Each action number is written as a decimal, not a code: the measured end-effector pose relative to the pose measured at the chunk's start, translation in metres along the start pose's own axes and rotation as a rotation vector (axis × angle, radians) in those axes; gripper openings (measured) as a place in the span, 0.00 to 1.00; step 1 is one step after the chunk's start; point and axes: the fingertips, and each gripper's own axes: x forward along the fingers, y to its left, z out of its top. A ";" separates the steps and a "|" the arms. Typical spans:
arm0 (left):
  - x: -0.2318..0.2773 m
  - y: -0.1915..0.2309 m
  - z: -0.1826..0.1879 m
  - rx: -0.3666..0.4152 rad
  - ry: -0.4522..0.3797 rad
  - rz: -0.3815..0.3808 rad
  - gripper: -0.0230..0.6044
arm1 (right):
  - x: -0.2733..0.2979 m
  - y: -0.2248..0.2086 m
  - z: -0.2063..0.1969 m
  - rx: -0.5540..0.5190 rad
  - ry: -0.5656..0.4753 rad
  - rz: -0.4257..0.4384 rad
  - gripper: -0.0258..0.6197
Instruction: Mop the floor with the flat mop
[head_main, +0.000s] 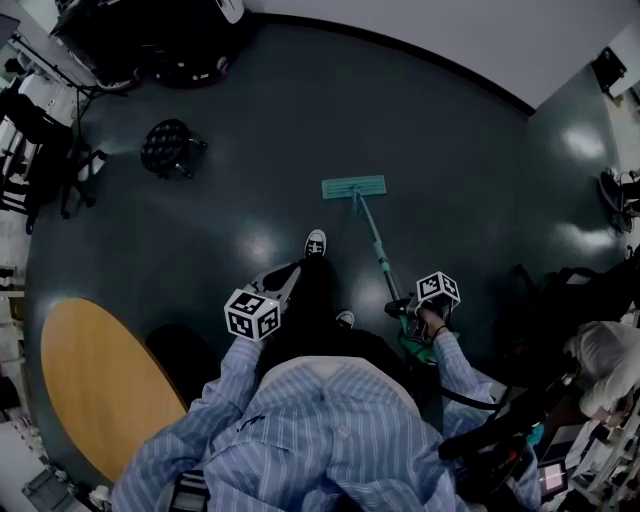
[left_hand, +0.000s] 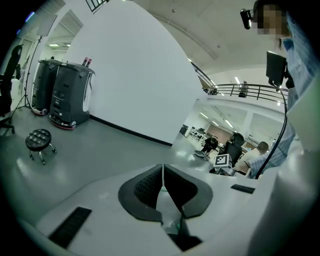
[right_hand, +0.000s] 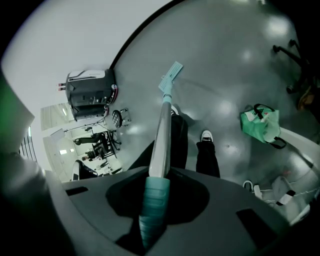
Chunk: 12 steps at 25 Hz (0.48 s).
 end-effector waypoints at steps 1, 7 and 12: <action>-0.003 -0.008 -0.007 0.004 0.003 -0.007 0.06 | -0.003 -0.011 -0.014 -0.003 0.005 -0.006 0.16; -0.006 -0.052 -0.034 0.067 0.020 -0.056 0.06 | -0.024 -0.071 -0.088 -0.038 0.041 -0.062 0.16; -0.003 -0.077 -0.043 0.100 0.029 -0.097 0.06 | -0.041 -0.112 -0.136 -0.104 0.086 -0.174 0.15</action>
